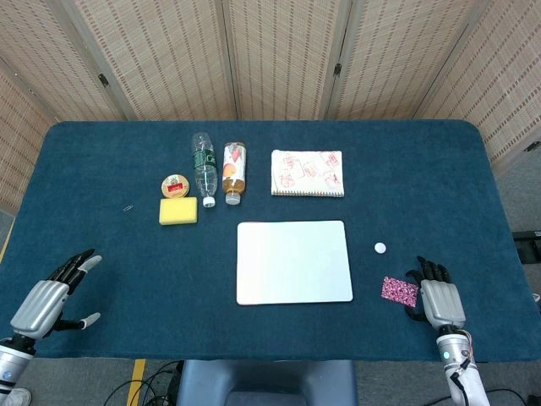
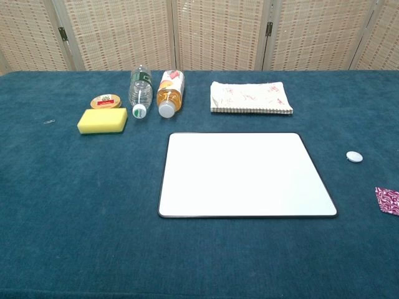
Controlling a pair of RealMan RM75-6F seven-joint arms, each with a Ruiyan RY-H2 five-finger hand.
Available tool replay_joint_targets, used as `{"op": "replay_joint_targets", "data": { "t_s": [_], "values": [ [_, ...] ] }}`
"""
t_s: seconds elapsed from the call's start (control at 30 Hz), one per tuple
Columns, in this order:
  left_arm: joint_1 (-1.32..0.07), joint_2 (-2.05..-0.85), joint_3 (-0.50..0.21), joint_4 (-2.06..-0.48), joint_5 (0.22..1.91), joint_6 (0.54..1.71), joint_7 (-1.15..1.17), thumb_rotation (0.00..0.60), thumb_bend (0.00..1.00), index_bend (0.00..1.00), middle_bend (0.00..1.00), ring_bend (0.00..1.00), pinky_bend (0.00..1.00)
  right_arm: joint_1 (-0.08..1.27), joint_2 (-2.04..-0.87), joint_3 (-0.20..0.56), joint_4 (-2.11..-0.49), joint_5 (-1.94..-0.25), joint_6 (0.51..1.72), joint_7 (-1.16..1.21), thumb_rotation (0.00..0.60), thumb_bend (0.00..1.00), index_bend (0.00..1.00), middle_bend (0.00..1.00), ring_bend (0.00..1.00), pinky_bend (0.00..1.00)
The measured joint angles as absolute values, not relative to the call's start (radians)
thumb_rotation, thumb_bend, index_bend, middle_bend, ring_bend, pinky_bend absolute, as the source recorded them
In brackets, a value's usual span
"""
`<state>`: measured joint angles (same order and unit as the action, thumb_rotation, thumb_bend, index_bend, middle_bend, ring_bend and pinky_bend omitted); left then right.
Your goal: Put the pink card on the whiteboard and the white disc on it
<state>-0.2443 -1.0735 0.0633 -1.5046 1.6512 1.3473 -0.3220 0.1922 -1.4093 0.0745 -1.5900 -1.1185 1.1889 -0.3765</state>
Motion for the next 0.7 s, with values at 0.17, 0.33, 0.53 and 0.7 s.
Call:
{"op": "replay_joint_targets", "data": {
  "t_s": [0.17,0.33,0.53,0.7],
  "values": [
    [-0.246,-1.073,0.062,-1.502,1.647,1.346,-0.332,0.6,0.22,0.03,0.0,0.02,0.2,0.206,-1.421,0.076,-1.58,-1.102,1.173,-0.385,0.6,0.16,0.29,0.04,0.0,0.0],
    [-0.247,-1.071,0.062,-1.498,1.644,1.346,-0.338,0.6,0.22,0.03,0.0,0.02,0.2,0.215,-1.428,0.075,-1.573,-1.088,1.162,-0.39,0.6,0.16,0.29,0.04,0.0,0.0],
    [-0.247,-1.071,0.061,-1.495,1.641,1.347,-0.343,0.6,0.22,0.03,0.0,0.02,0.2,0.225,-1.439,0.077,-1.559,-1.07,1.146,-0.382,0.6,0.16,0.33,0.04,0.0,0.0],
    [-0.245,-1.07,0.062,-1.493,1.644,1.353,-0.348,0.6,0.22,0.02,0.0,0.02,0.2,0.233,-1.447,0.075,-1.549,-1.057,1.136,-0.388,0.6,0.19,0.38,0.06,0.0,0.0]
  ]
}}
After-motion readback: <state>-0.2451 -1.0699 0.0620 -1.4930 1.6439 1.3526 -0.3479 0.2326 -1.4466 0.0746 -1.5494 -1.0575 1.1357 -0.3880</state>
